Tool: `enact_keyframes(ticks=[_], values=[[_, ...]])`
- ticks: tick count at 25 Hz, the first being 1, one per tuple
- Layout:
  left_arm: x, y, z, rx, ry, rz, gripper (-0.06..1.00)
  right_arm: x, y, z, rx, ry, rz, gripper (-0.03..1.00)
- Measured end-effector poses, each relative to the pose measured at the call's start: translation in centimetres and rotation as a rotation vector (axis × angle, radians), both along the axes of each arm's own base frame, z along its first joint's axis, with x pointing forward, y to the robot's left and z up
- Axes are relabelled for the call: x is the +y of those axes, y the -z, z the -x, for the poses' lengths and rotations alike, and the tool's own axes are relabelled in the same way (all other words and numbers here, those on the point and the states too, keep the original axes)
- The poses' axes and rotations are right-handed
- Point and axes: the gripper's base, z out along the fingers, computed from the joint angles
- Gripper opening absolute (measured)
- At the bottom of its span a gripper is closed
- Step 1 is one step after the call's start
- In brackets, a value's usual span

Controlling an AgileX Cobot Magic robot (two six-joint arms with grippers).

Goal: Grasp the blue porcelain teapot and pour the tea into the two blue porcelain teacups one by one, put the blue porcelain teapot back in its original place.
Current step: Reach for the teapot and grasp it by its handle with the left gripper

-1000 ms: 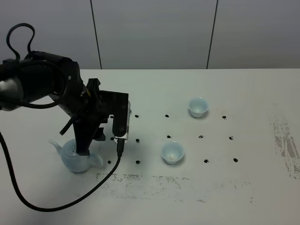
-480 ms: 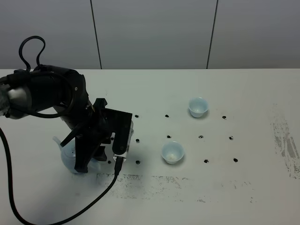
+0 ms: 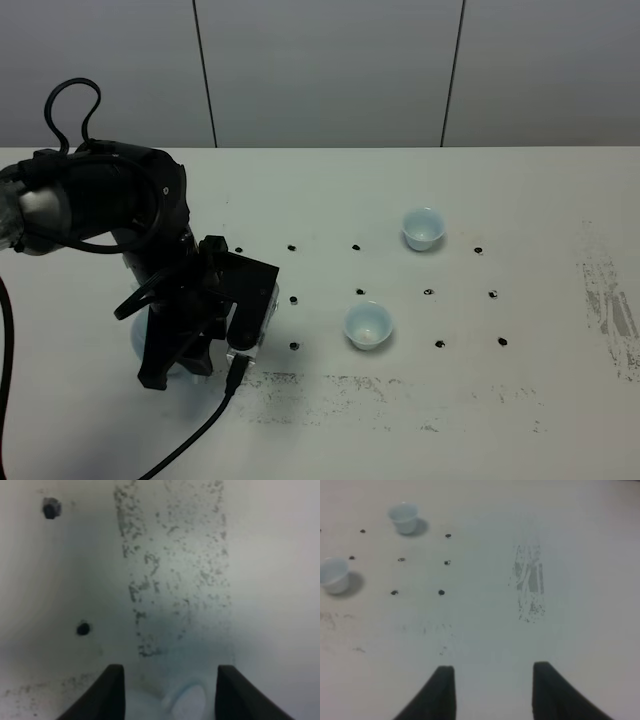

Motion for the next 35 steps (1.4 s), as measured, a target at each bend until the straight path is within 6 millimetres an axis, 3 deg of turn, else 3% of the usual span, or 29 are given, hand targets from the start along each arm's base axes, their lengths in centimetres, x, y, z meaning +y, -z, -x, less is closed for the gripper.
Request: enact_keyframes(ticks=[17,27,30,35], values=[[1.6,0.1,1.3,0.146,-0.082,-0.181,0.40,0.0,0.0,0.0,0.000,0.000,0.000,0.35],[0.3,-0.1,1.1,0.111,-0.033,-0.064,0.40,0.0,0.0,0.0,0.000,0.000,0.000,0.35],[-0.7,-1.3,1.5,0.047,-0.034,-0.027,0.40,0.0,0.0,0.0,0.000,0.000,0.000,0.35],[-2.4,-6.1,3.2,-0.103,-0.195,0.062,0.40,0.0,0.0,0.0,0.000,0.000,0.000,0.35]])
